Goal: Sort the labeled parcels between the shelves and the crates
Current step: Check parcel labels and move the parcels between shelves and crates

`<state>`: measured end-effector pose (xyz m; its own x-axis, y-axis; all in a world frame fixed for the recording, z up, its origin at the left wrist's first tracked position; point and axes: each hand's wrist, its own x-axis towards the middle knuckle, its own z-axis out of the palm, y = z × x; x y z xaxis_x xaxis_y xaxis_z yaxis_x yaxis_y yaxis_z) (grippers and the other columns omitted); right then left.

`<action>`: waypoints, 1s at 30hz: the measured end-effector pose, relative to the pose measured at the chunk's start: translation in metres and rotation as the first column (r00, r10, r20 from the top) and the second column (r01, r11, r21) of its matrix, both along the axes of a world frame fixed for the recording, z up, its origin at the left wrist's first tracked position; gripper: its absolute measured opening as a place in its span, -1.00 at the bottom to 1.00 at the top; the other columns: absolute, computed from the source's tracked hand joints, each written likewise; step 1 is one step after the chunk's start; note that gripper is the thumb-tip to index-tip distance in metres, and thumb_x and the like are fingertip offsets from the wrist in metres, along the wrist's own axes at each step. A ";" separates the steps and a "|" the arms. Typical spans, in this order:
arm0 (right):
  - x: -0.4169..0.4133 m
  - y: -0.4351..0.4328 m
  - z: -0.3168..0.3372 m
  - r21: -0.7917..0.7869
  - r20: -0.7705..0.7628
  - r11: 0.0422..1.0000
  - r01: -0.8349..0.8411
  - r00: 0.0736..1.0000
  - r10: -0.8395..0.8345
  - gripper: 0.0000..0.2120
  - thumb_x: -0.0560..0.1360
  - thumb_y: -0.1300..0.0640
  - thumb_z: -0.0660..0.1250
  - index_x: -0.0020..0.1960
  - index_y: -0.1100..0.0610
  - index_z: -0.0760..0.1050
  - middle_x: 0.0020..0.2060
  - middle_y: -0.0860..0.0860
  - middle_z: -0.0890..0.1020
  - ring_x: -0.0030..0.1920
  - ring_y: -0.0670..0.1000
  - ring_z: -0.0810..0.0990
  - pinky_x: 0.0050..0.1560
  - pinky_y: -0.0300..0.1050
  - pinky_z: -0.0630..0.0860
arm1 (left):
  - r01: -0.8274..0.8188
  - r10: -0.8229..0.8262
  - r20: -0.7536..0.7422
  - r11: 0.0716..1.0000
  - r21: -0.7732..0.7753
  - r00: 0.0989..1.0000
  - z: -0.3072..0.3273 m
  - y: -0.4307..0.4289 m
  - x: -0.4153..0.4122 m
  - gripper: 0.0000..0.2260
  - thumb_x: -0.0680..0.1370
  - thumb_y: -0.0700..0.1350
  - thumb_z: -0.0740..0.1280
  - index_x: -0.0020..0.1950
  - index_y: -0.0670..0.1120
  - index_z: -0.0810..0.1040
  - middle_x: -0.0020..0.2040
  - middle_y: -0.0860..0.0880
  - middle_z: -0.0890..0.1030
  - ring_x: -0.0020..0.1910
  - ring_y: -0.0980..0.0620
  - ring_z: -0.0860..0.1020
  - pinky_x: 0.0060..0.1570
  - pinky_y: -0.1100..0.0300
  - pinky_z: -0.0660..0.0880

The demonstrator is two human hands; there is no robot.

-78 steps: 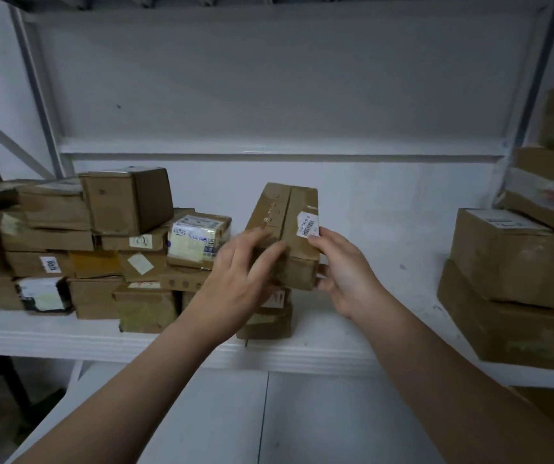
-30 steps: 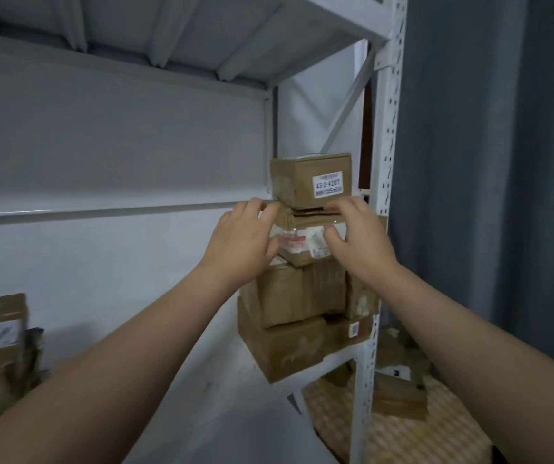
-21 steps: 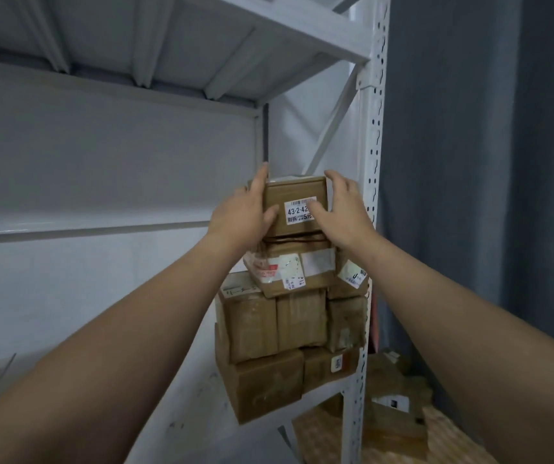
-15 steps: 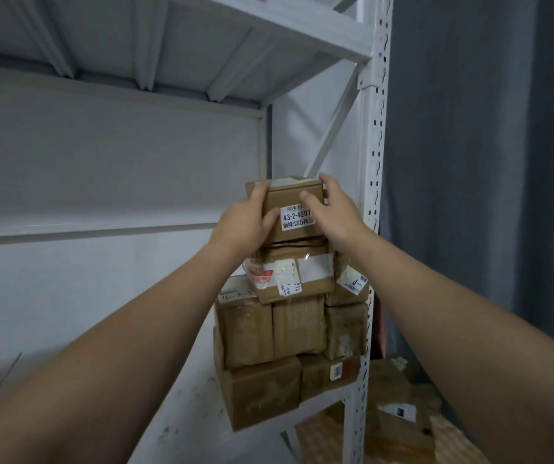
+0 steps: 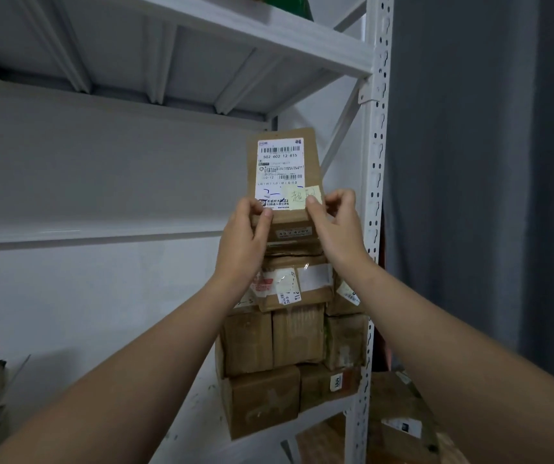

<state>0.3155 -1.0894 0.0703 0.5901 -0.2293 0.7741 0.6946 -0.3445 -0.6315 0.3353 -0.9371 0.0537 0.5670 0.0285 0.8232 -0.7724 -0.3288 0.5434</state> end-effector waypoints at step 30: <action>-0.183 0.164 -0.146 -0.005 -0.114 0.984 0.178 0.978 -0.177 -0.16 0.38 0.06 0.51 0.50 -0.03 0.08 0.29 -0.15 0.21 0.23 -0.41 0.28 0.09 -0.65 0.22 | 0.400 -0.433 -0.190 0.897 -0.190 0.881 -0.121 0.160 -0.164 -0.71 0.54 -0.07 0.35 0.16 0.16 0.32 0.21 0.03 0.57 0.20 0.12 0.54 0.18 0.10 0.51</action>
